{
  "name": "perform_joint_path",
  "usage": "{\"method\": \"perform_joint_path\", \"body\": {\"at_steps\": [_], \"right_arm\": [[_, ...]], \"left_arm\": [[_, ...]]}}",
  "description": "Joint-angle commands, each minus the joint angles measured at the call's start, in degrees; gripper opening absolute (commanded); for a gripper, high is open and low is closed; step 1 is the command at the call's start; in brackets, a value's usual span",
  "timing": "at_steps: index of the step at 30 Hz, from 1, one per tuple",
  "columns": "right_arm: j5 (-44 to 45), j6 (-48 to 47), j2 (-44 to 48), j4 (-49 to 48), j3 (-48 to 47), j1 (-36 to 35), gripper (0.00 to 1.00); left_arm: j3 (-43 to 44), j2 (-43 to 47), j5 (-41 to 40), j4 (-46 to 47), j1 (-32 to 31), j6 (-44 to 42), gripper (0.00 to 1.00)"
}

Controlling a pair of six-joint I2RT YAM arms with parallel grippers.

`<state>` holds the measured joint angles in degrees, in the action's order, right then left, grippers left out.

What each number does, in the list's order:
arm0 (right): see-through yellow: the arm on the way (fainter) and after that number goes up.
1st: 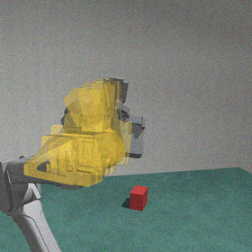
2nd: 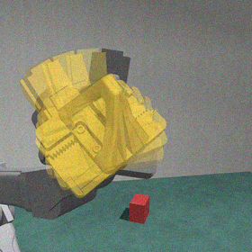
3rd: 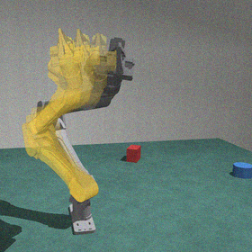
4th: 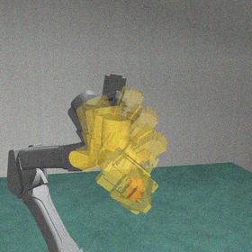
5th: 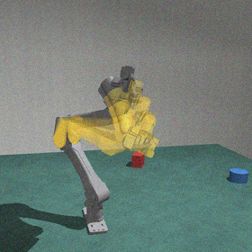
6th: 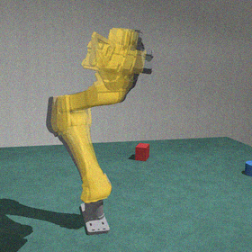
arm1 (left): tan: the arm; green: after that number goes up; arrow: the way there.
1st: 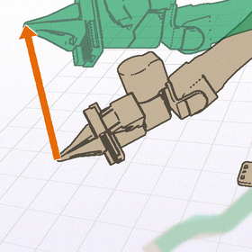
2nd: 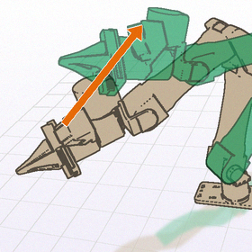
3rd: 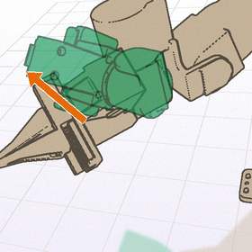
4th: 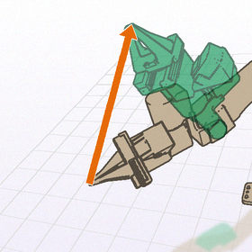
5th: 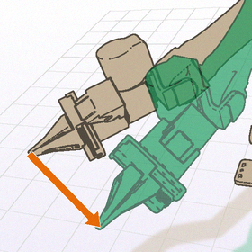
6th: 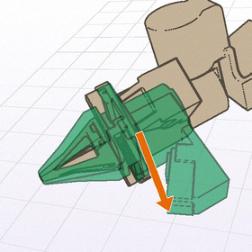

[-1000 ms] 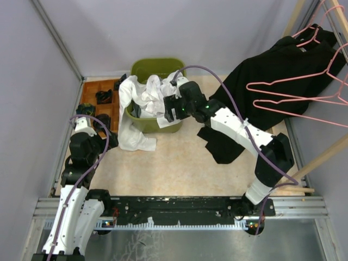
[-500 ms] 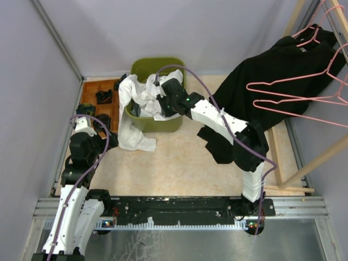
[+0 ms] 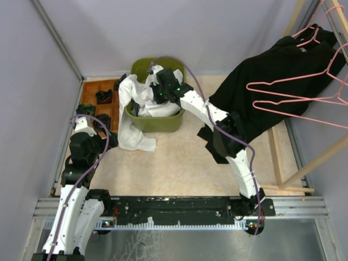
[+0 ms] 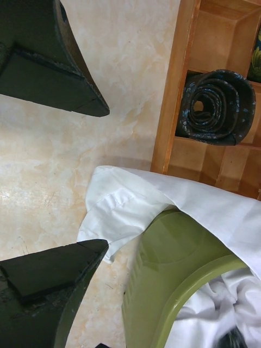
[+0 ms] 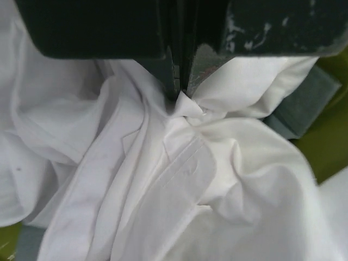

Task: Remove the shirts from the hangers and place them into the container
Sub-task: Place the shirt in the bin.

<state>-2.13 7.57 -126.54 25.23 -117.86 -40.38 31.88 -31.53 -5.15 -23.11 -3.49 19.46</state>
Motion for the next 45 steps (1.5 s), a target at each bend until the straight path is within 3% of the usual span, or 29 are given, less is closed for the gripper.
{"method": "perform_joint_path", "body": {"at_steps": [1,6,14,19,24,31,34,40,45], "right_arm": [[-9.5,1.3,-10.5,10.0,-7.0,1.1,0.02],[-3.1,1.3,-7.5,7.5,0.6,1.1,0.1],[-3.4,-2.2,4.2,8.7,-2.2,0.9,0.52],[-3.2,-3.0,9.2,5.2,0.6,-1.4,0.67],[4.7,-6.9,13.9,-2.1,8.1,-8.0,0.71],[7.9,-14.2,28.8,-29.1,34.2,-13.9,0.73],[10.0,-15.2,35.6,-36.2,42.4,-14.3,0.77],[9.4,-13.1,43.7,-34.7,48.5,-14.2,0.79],[7.8,-9.1,49.8,-32.9,53.5,-14.2,0.8]], "left_arm": [[-0.3,1.4,-1.3,0.4,0.2,-0.4,0.99],[-0.6,2.0,-0.9,0.8,0.2,-0.4,0.99],[-0.4,1.2,-0.4,0.9,0.3,-0.4,0.99],[-0.3,1.9,-1.4,0.9,0.2,0.0,0.99],[-0.3,1.9,-1.4,0.7,0.2,0.5,0.99],[-0.5,1.4,-1.6,0.5,0.2,1.6,0.99],[-1.5,-1.5,1.5,1.6,0.3,2.9,0.99],[-4.9,-13.4,12.1,6.6,0.3,12.6,0.99],[-11.9,-20.9,12.4,19.8,0.3,17.9,0.99]]}}
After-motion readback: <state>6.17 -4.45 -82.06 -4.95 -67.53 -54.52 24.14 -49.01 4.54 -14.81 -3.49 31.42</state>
